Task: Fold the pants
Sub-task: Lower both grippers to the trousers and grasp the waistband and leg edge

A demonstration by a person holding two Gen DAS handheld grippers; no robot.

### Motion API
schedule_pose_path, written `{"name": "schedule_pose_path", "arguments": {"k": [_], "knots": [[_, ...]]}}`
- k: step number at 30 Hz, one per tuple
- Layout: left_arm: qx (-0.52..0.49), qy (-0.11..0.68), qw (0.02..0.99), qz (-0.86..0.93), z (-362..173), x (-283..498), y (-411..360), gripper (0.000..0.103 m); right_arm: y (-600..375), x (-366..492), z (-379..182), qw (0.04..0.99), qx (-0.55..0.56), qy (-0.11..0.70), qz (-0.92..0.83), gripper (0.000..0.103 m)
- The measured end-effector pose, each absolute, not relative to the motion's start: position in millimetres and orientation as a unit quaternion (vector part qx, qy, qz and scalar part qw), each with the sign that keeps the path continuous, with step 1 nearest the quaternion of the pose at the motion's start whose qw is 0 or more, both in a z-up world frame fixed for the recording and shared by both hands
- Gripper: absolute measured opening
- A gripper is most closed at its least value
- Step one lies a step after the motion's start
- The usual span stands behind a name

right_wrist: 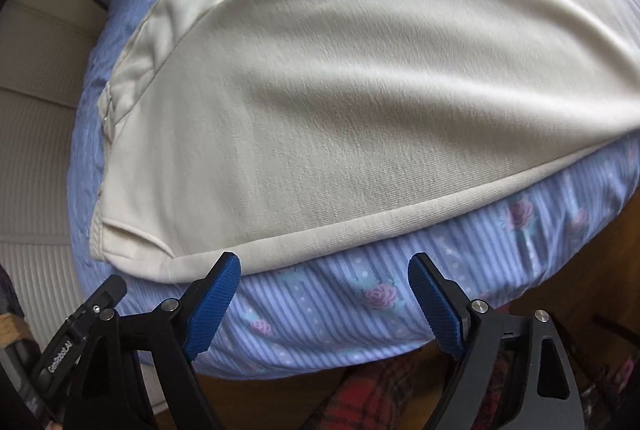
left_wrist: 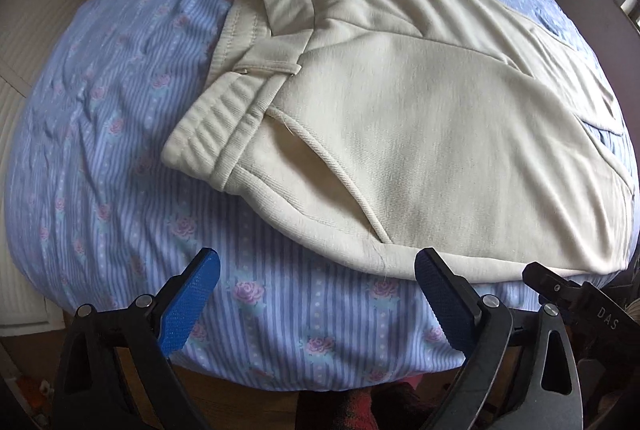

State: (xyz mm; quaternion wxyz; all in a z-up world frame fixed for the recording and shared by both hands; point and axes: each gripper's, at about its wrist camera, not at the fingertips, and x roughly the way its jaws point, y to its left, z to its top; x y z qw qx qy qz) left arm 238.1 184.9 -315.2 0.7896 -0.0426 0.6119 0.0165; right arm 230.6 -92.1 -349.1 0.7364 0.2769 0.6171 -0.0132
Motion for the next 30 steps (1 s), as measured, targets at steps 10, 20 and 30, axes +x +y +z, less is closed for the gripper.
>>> {"name": "schedule_pose_path", "arguments": {"k": [10,20,30], "knots": [[-0.050,0.636,0.770,0.005,-353,265,186,0.084,-102,237,-378,0.715,0.333,0.613,-0.047,0.079],[-0.135,0.650,0.748,-0.010,-320,276,212,0.011,-141,253,-358,0.694,0.365,0.616,-0.076,0.011],[-0.159,0.561,0.812,-0.043,-187,315,227,0.009,-150,287,-166,0.814,0.272,0.512,-0.021,0.011]]}}
